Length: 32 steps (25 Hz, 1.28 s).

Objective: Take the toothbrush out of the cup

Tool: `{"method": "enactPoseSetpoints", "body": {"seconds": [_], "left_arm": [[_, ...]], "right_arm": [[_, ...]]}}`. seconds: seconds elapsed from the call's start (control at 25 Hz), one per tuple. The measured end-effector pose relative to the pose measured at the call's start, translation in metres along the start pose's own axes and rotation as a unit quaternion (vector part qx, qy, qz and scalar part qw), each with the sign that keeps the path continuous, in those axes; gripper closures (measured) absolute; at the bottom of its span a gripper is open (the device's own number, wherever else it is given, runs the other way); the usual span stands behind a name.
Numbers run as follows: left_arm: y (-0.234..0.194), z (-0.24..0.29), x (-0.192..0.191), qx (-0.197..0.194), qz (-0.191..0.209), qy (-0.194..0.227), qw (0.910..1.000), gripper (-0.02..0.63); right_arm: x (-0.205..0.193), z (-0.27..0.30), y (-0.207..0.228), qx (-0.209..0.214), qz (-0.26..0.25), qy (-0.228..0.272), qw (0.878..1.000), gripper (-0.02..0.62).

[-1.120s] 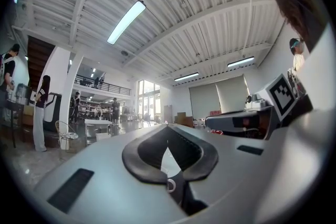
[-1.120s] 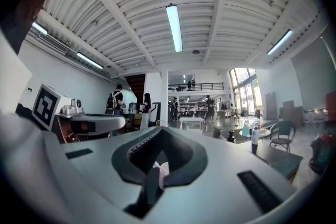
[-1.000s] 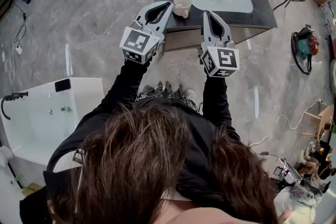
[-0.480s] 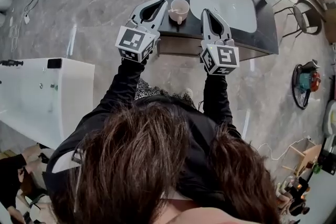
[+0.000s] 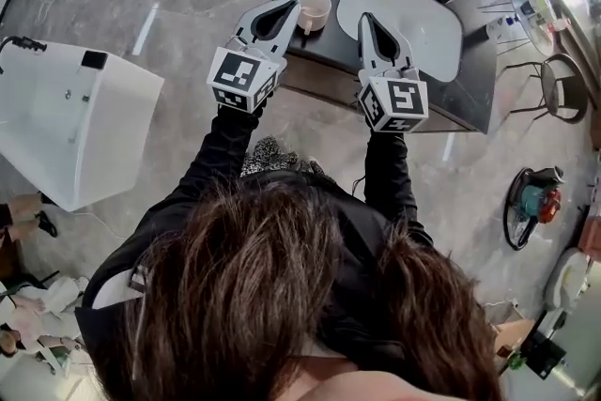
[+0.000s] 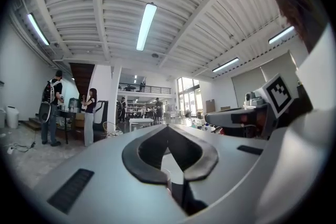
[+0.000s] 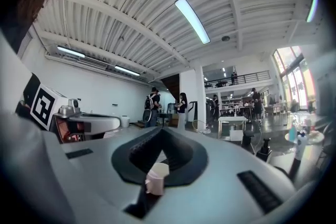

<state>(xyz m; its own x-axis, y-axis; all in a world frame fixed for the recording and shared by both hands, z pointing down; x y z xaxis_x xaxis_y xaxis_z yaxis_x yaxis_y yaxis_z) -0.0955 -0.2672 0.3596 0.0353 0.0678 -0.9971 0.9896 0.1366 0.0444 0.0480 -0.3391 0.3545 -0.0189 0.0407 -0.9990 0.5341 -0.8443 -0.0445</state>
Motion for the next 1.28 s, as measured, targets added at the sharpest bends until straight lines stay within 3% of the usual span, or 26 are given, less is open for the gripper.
{"method": "enactPoseSetpoints", "body": {"seconds": [0.32, 0.64, 0.92, 1.28], "left_arm": [[0.017, -0.015, -0.003, 0.042, 0.002, -0.009, 0.9991, 0.598], [0.004, -0.023, -0.001, 0.039, 0.004, -0.013, 0.9992, 0.598], [-0.006, -0.022, -0.006, 0.011, 0.004, -0.019, 0.9997, 0.598], [0.001, -0.005, -0.028, 0.019, -0.011, -0.033, 0.9992, 0.598]], "right_arm": [[-0.008, -0.006, 0.001, 0.042, 0.009, -0.003, 0.999, 0.591], [-0.005, 0.014, -0.012, 0.045, 0.017, 0.002, 0.999, 0.591], [-0.005, 0.025, -0.024, 0.028, 0.02, 0.007, 0.999, 0.591], [-0.01, 0.044, -0.008, 0.056, 0.019, 0.013, 0.998, 0.591]]}}
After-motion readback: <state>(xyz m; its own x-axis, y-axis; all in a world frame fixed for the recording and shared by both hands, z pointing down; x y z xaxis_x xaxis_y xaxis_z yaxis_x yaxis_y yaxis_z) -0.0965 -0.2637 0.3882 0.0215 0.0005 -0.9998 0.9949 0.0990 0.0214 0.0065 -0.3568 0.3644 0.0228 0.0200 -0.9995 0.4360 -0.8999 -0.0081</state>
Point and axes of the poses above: the fingertips, and each gripper's own axes: z forward along the fingers, y to its right, x out of its top, the point moved 4 cm from there along -z, backward along the fingers
